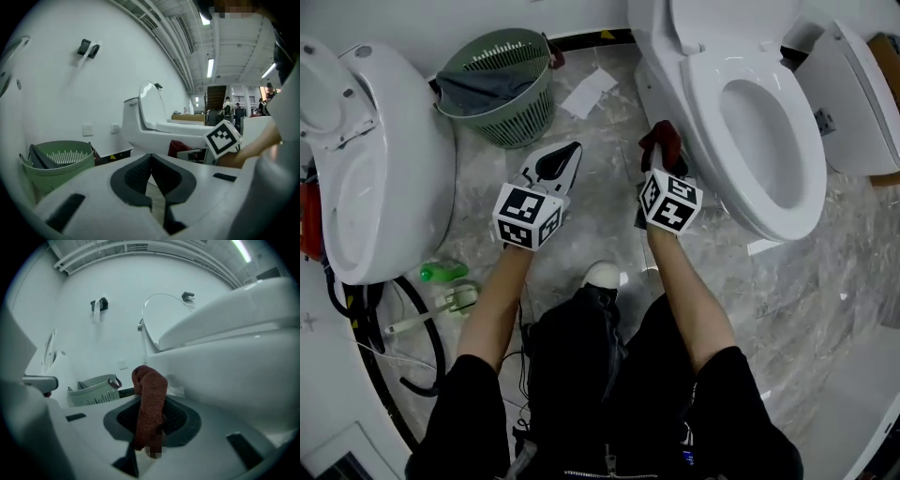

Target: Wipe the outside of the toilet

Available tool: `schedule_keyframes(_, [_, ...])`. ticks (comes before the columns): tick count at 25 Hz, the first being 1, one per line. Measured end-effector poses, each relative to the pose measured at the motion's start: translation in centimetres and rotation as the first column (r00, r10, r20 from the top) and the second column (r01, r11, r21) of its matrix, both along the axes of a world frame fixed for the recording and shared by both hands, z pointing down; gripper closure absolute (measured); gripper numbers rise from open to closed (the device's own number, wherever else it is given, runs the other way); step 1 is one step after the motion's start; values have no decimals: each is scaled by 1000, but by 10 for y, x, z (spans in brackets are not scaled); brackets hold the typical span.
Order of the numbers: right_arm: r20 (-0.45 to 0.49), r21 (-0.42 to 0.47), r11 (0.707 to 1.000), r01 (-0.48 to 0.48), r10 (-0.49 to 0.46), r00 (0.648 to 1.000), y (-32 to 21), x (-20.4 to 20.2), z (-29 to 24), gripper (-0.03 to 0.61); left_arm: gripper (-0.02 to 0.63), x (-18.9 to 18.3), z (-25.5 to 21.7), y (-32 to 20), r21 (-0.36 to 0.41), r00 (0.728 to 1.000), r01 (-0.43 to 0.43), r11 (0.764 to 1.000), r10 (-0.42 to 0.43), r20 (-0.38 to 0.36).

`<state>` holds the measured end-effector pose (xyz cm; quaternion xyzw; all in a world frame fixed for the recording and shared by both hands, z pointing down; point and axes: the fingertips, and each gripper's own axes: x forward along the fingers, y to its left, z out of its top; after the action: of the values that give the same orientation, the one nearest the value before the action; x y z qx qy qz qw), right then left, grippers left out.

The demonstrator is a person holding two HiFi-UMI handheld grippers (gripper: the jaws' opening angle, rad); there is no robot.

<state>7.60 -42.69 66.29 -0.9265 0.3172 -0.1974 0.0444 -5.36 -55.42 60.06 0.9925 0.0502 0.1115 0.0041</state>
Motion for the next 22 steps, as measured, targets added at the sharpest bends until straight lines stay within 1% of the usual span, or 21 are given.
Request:
schedule_keyframes(5, [17, 12, 996, -84, 84, 996, -25, 25, 2, 505, 606, -10, 12, -24, -16, 1000, 29, 999, -29, 12])
schedule_keyframes(10, [38, 9, 990, -140, 140, 989, -23, 28, 12, 505, 606, -6, 21, -27, -26, 1000, 19, 999, -19, 21])
schedule_keyframes(15, [57, 12, 984, -179, 178, 982, 7, 18, 21, 505, 606, 9, 19, -5, -27, 999, -35, 999, 35, 14])
schedule_keyframes(19, [55, -20, 986, -163, 164, 985, 39, 2, 32, 505, 606, 18, 14, 22, -17, 996, -84, 996, 84, 10])
schedule_keyframes(22, [66, -23, 986, -168, 169, 983, 68, -10, 34, 503, 606, 23, 7, 46, -9, 993, -121, 993, 121, 2])
